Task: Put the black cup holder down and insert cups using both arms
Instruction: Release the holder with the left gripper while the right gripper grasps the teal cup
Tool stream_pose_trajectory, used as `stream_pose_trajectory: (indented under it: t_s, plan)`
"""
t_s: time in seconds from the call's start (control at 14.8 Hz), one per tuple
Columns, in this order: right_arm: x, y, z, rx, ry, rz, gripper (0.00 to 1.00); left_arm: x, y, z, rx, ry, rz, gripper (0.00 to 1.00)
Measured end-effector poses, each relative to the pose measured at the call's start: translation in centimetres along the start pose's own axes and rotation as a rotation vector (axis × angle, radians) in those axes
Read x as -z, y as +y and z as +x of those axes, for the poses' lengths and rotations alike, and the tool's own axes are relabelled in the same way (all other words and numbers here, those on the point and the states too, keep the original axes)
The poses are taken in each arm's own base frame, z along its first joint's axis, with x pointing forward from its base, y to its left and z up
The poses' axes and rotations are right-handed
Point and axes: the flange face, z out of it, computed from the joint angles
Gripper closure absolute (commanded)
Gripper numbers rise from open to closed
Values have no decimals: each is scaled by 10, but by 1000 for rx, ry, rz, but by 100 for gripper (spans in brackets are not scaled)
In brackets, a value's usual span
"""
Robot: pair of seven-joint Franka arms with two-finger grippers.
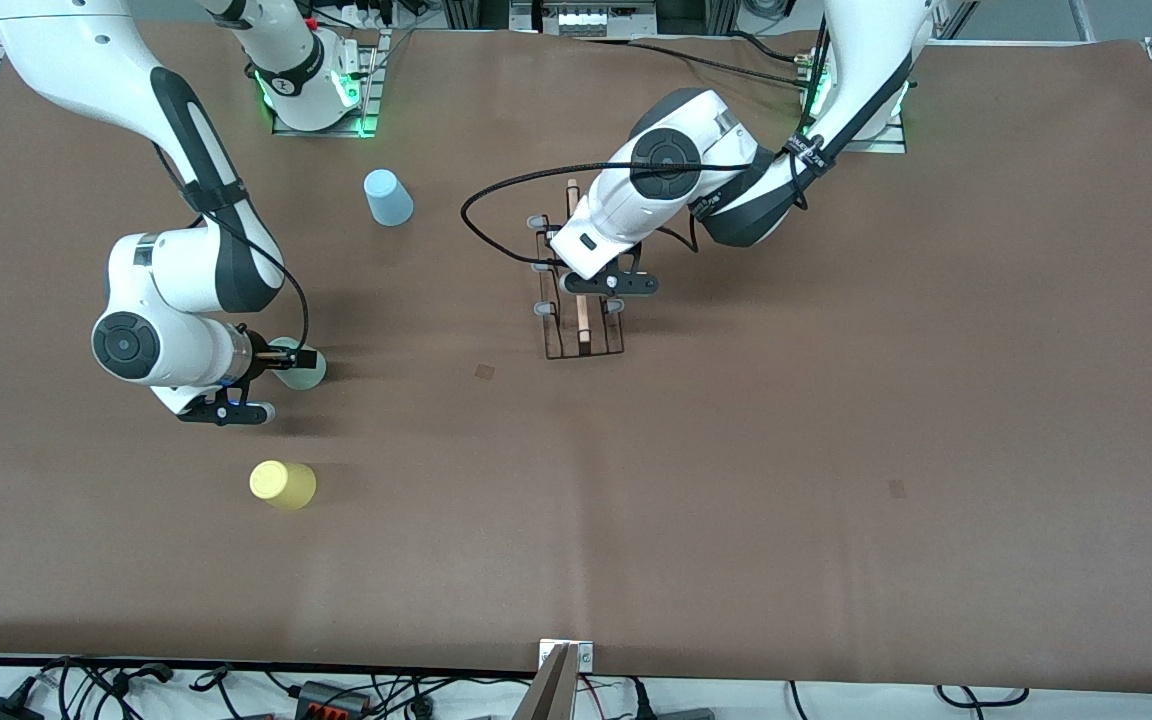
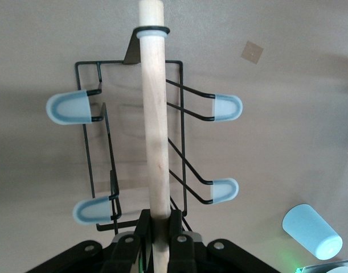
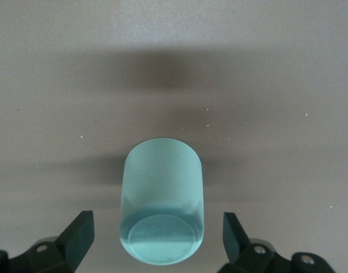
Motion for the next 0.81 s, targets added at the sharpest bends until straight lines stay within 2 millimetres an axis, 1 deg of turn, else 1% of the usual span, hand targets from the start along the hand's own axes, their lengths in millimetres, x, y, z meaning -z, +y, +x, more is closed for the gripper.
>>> stream_pose_trajectory:
  t_s: [0.27, 0.47, 0.54, 0.61, 0.68, 0.74, 0.81]
  plan:
    - [-5, 0, -1, 0, 9, 1, 0, -1, 1, -2, -3, 0, 1, 98]
    - [-8, 0, -2, 0, 10, 1, 0, -2, 2, -3, -6, -1, 2, 94]
    - [-8, 0, -2, 0, 11, 2, 0, -2, 3, -4, -8, -1, 3, 91]
    - [-9, 0, -2, 0, 12, 2, 3, -3, 4, -5, -9, -2, 4, 75]
    - [-9, 0, -2, 0, 13, 2, 7, -4, 4, -6, -12, -3, 4, 71]
    - [-9, 0, -2, 0, 13, 2, 14, -4, 5, -7, -14, -4, 5, 60]
    - [-9, 0, -2, 1, 13, 2, 18, -5, 6, -8, -14, -5, 5, 56]
